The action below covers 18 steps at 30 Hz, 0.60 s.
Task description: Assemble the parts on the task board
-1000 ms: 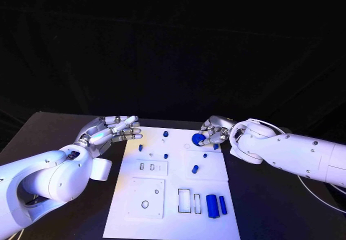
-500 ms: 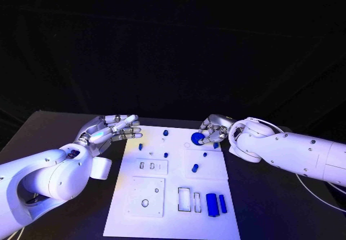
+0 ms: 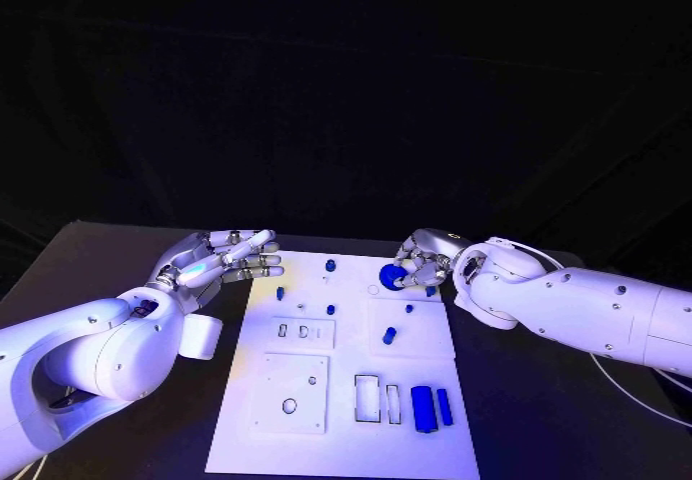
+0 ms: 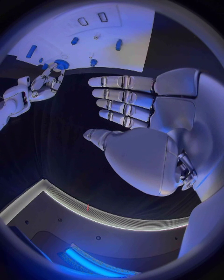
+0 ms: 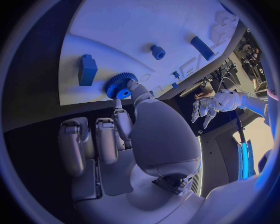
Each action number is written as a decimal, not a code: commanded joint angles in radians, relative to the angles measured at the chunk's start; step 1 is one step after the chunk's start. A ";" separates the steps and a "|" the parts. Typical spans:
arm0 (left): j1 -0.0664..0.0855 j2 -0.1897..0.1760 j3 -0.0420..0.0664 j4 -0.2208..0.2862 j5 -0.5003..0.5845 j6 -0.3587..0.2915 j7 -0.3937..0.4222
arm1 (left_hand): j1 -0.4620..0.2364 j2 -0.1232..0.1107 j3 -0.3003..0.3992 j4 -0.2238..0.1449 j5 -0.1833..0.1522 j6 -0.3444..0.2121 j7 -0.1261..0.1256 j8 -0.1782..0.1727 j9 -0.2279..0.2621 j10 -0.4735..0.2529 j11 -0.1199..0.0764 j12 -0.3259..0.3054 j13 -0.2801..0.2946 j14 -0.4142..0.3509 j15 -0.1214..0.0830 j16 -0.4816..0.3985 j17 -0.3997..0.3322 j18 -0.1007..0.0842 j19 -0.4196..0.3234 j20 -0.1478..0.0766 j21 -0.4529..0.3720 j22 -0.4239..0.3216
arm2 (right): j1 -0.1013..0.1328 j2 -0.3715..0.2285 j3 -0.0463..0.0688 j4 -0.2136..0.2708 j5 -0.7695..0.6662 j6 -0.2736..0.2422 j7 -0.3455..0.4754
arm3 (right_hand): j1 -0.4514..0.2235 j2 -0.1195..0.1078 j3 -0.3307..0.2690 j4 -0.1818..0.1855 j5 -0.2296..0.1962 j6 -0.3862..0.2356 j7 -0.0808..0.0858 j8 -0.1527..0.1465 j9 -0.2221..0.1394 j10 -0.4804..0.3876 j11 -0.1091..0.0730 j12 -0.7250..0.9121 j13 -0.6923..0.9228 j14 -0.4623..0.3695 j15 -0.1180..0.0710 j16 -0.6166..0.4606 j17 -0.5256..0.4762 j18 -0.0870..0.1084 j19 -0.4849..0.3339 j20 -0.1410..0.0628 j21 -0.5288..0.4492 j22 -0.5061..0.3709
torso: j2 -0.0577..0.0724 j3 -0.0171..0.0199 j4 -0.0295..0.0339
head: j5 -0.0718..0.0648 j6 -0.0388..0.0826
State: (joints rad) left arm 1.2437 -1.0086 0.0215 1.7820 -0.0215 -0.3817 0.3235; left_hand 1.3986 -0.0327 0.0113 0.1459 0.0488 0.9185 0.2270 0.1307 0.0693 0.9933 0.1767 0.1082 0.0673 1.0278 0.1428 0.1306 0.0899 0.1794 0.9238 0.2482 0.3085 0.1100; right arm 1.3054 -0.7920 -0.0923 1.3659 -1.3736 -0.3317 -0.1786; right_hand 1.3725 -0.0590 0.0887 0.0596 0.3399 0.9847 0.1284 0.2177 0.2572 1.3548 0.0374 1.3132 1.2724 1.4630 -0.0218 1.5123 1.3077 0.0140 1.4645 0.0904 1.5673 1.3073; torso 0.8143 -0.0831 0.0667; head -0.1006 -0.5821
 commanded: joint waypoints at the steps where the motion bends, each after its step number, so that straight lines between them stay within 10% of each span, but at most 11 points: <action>1: 0.001 0.002 0.001 0.001 0.001 0.022 0.001 | -0.001 0.008 0.001 -0.006 0.003 -0.001 0.003 -0.005 -0.001 -0.002 0.006 -0.004 -0.001 0.007 0.000 -0.007 -0.001 0.005 0.006 -0.002 0.005 -0.002 | -0.003 0.000 -0.001 0.011 -0.069 -0.046 -0.007 | 0.005 0.008 0.007 0.001 0.006 0.016 -0.009 0.004 0.002 0.007 0.000 0.004 0.003 0.085 -0.008 0.004 0.157 -0.014 0.106 -0.007 0.003 0.264 | 0.000 -0.0001 0.0013 | -0.001 0.001; 18: 0.001 0.002 0.001 0.000 0.001 0.023 -0.001 | -0.001 0.011 0.001 -0.006 0.003 -0.002 0.003 -0.007 -0.001 -0.003 0.006 -0.006 -0.001 0.007 0.000 -0.009 -0.001 0.005 0.007 -0.002 0.005 -0.002 | 0.006 -0.010 0.000 0.108 -0.124 -0.104 -0.039 | -0.006 -0.003 0.032 0.010 0.032 0.026 -0.011 -0.008 -0.003 0.009 -0.003 0.005 0.008 0.086 -0.011 0.007 0.162 -0.014 0.106 -0.011 0.003 0.264 | -0.001 0.0001 -0.0006 | 0.008 0.004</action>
State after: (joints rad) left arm 1.2436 -1.0086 0.0214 1.7806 -0.0214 -0.3787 0.3196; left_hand 1.3985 -0.0328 0.0113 0.1460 0.0488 0.9185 0.2270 0.1268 0.0693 0.9933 0.1767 0.1082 0.0674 1.0278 0.1428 0.1266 0.0900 0.1794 0.9238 0.2483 0.3085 0.1090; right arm 1.3069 -0.8032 -0.0933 1.4578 -1.4420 -0.3885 -0.1915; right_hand 1.3796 -0.0616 0.1163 0.0703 0.3682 0.9904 0.1315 0.2117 0.2527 1.3582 0.0340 1.3132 1.2796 1.4666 -0.0253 1.5127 1.3075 0.0140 1.4680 0.0870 1.5672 1.3079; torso 0.8140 -0.0831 0.0664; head -0.0934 -0.5792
